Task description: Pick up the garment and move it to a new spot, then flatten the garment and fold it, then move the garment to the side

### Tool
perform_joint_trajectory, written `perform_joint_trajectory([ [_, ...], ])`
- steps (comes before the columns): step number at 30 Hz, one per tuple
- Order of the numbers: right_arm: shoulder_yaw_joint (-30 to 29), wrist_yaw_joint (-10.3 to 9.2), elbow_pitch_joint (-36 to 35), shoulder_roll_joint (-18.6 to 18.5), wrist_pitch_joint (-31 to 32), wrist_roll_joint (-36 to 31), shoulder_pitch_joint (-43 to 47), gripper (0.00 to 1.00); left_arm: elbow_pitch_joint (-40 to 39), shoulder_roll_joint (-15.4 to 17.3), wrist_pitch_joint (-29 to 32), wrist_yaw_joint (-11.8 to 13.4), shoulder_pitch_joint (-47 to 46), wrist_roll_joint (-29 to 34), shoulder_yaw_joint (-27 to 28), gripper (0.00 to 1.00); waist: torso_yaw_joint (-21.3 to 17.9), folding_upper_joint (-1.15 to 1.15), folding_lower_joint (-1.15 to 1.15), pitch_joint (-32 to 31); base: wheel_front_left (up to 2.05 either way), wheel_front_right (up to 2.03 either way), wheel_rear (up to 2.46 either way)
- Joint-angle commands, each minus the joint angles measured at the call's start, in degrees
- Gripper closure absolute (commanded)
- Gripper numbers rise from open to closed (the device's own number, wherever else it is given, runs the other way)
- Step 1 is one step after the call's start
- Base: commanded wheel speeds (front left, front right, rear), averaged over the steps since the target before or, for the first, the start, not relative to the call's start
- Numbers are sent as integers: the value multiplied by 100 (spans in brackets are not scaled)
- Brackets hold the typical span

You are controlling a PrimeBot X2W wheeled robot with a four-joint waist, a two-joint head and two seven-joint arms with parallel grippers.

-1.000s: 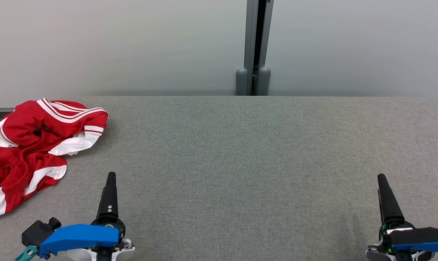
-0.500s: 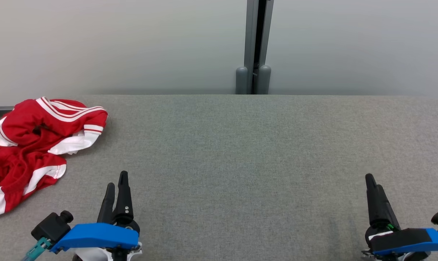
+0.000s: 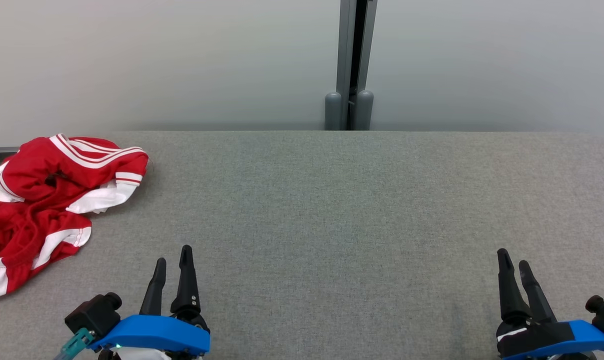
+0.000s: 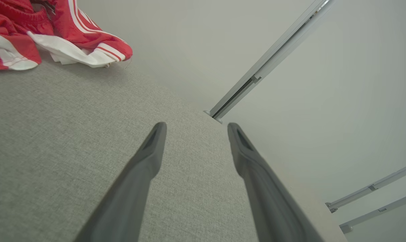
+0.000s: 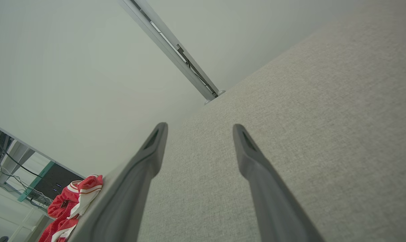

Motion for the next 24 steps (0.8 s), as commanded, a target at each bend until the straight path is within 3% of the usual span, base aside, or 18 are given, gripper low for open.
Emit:
perform_joint_trajectory([
  [1,6,9,-49,-44,-50,-134,-6,0,-37,37,-52,15,-42,129,-34,0,2,0,0,-1,0,0,0],
  [24,114,12,243,-57,-398,-1801,-25,0,450,42,-405,92,-81,1472,-215,0,15,0,0,6,0,0,0],
])
